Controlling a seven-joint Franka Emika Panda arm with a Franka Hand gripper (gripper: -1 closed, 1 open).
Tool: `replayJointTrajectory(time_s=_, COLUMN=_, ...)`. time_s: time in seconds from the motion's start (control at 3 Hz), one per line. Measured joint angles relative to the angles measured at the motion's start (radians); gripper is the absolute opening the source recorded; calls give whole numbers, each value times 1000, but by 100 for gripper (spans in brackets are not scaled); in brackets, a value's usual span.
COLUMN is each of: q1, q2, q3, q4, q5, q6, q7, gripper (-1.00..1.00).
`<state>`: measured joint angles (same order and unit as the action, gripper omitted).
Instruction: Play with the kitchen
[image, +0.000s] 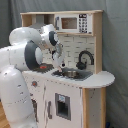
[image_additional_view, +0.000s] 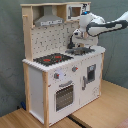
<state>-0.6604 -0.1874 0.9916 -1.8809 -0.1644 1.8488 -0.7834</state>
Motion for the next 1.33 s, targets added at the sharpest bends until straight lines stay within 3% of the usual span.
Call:
replayJointTrajectory(time_s=0.67, q1=1, q2=130, q3=24, q4=72, q5=-125, q6=-74, q7=-8, gripper=100)
replayJointTrajectory(time_s=1.33, q1=6, q2=279, q3=61, q4=94, q5=-255, q6=-91, q7=-54, gripper=100)
